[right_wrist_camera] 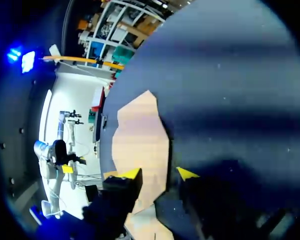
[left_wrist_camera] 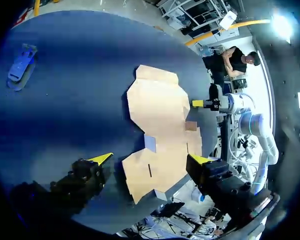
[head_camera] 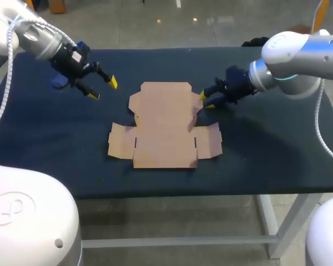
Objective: Assemble the packaging by folding the flat box into shape, placing the metal phone stand inside, and closing the box properly
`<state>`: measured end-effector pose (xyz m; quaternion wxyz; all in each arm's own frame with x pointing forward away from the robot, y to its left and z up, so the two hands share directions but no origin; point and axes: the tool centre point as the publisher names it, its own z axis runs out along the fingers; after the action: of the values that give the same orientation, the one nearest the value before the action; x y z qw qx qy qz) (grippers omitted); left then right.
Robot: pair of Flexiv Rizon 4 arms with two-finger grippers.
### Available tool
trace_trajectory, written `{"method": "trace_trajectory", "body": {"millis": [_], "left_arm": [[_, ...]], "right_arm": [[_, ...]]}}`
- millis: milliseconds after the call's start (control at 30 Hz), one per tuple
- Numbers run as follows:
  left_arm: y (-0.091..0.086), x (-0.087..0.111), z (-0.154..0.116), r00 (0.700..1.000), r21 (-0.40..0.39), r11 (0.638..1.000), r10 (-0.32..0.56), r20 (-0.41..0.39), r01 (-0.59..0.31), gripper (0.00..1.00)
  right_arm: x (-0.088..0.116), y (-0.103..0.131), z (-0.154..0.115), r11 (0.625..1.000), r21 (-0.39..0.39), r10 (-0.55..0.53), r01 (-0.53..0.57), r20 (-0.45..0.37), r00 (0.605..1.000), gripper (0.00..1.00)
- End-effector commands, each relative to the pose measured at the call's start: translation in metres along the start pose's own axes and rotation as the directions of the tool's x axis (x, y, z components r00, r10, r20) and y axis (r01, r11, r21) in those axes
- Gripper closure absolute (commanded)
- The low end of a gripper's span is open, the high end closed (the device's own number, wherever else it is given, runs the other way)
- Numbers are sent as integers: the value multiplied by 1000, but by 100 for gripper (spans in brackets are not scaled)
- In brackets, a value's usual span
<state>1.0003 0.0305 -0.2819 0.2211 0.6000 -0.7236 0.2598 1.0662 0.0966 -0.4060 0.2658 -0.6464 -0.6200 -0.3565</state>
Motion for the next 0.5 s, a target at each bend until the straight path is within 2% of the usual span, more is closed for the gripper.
{"method": "trace_trajectory", "body": {"millis": [33,233,300,433,500], "left_arm": [[-2,-2,-2,1000,-7,1000,-6,0,6,0],[-1,-4,-3,1000,-3,1000,-12,-4,12,0],[0,-4,-3,1000,-2,1000,-14,-6,14,0],[2,-6,-4,1000,-3,1000,-17,-13,17,0],[3,-6,-4,1000,-4,1000,-17,-16,17,0]], "right_arm": [[-4,12,10,999,32,-3,4,-19,1000,54],[-2,17,19,999,44,-11,13,-30,999,58],[-2,18,22,999,50,-13,15,-41,999,61],[-1,20,27,999,49,-16,19,-66,998,75],[-1,21,30,999,50,-15,19,-72,997,76]]}}
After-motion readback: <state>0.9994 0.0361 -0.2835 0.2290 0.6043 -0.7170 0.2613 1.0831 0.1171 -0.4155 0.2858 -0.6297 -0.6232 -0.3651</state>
